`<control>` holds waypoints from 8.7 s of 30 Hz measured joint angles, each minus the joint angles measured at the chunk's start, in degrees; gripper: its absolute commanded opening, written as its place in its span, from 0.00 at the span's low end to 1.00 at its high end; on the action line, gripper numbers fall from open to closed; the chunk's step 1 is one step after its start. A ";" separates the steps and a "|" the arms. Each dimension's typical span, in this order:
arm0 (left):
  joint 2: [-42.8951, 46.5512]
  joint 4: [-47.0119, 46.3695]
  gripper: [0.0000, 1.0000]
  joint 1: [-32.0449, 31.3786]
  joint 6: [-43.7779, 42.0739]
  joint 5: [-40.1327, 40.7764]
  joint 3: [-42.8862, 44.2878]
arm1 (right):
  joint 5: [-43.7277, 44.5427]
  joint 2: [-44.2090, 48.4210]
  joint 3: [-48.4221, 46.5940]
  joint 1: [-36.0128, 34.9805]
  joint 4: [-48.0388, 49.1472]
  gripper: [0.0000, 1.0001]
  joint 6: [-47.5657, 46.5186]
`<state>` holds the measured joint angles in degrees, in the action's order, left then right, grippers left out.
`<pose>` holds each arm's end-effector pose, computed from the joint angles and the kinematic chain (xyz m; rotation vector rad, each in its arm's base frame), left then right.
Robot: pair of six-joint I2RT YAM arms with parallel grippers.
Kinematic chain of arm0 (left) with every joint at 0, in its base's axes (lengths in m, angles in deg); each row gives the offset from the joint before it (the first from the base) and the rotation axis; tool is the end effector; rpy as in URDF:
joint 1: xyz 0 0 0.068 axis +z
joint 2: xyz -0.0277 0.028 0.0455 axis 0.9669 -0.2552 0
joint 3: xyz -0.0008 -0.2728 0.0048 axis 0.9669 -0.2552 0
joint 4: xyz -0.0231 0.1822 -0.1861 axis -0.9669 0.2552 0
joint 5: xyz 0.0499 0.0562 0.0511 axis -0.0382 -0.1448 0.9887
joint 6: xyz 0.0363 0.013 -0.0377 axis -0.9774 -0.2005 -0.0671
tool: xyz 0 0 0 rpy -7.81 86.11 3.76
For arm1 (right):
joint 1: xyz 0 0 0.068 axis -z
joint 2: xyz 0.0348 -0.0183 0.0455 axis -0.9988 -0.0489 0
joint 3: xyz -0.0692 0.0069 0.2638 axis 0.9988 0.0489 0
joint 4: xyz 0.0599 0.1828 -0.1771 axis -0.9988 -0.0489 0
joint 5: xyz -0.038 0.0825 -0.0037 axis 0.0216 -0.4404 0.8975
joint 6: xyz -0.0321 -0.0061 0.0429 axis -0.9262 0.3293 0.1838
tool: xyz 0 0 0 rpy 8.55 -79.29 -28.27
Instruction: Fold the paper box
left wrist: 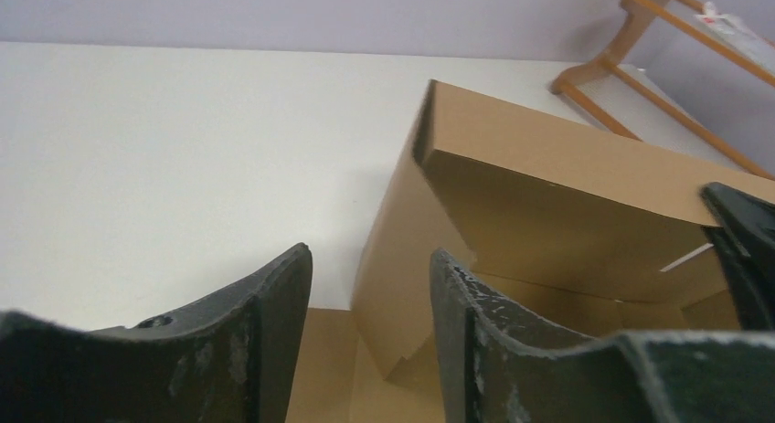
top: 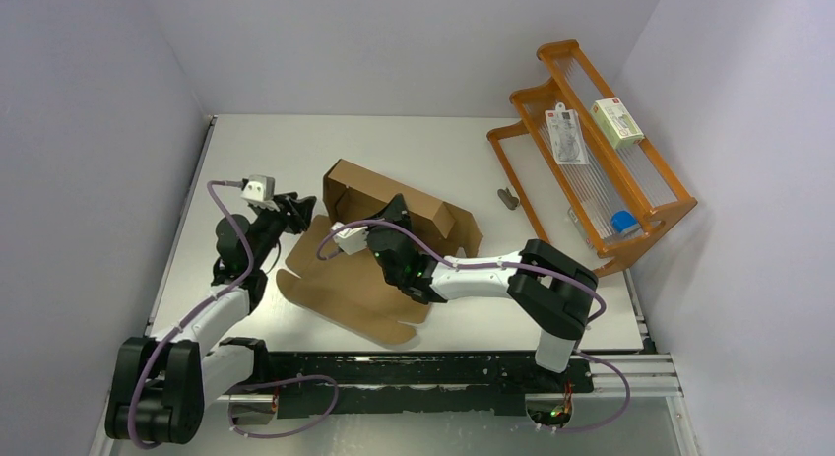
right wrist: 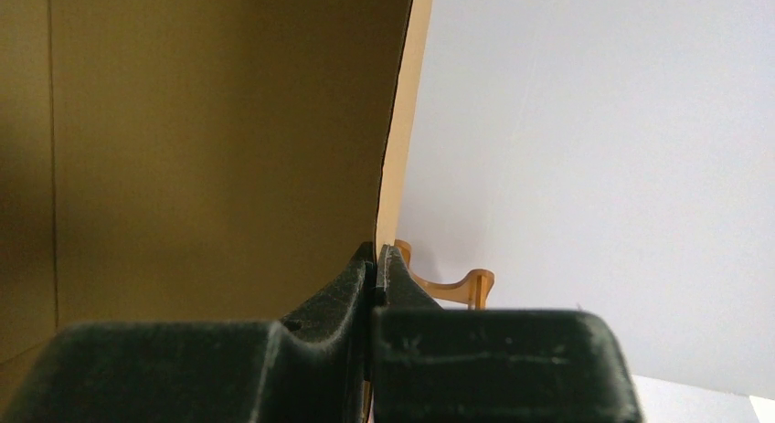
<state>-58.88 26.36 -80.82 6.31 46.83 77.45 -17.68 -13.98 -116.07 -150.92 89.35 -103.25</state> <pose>0.2144 -0.0312 0.2213 0.1078 1.5751 -0.5008 0.1916 0.3284 0.2085 -1.4833 1.0999 -0.9640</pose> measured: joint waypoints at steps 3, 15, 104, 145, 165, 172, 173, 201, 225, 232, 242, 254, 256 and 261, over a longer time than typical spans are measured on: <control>-1.25 -0.42 0.60 1.70 -0.83 0.48 0.09 | -0.42 0.11 -0.42 0.00 -0.83 0.00 0.44; -18.93 0.74 0.63 3.91 -5.18 -7.10 7.37 | -1.20 0.59 -0.55 -0.04 -1.99 0.00 1.25; -30.84 -2.67 0.25 -22.91 10.56 50.18 14.82 | -7.21 3.58 -5.53 0.26 -15.61 0.00 11.61; -31.45 -25.46 0.61 -13.29 8.57 34.25 -1.11 | -11.28 5.20 -5.35 -1.22 -17.46 0.00 14.14; -34.80 -24.79 0.42 -17.11 10.36 40.85 3.58 | -11.52 5.20 -5.42 -1.18 -17.38 0.00 14.80; -34.14 -19.04 0.37 -21.00 13.94 52.17 6.01 | -11.72 5.22 -5.44 -1.18 -17.38 0.00 15.10; -33.92 -18.53 0.36 -21.29 14.62 53.40 6.01 | -12.00 5.25 -5.44 -1.18 -17.29 0.00 15.13; -5.95 -3.32 0.76 -21.07 14.69 53.11 -2.32 | -13.84 6.08 -5.51 -1.11 -19.80 0.45 18.05; 23.82 50.45 0.97 -19.71 20.87 44.37 15.56 | -17.90 26.16 -5.40 -0.94 -31.36 1.00 54.12; 14.88 54.42 0.97 -16.98 18.51 42.88 24.57 | -12.41 29.59 -4.04 -0.52 -37.48 1.00 76.43; 2.71 56.59 0.97 -3.37 15.15 25.92 29.05 | -13.57 31.91 -0.13 7.52 -40.13 0.95 106.33; -3.06 55.89 0.79 0.02 14.60 13.16 29.27 | -24.83 28.72 3.69 15.85 -32.20 0.78 120.63; -3.39 55.80 0.76 0.07 14.60 12.00 29.24 | -26.23 27.91 3.69 16.48 -31.58 0.75 121.52; -3.13 55.32 0.70 0.15 14.64 9.31 28.89 | -30.16 26.86 3.76 17.07 -29.35 0.64 123.10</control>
<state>-62.00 81.68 -80.67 20.95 56.14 106.34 -47.84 12.88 -112.31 -133.85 60.00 19.85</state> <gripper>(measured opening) 0.728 0.698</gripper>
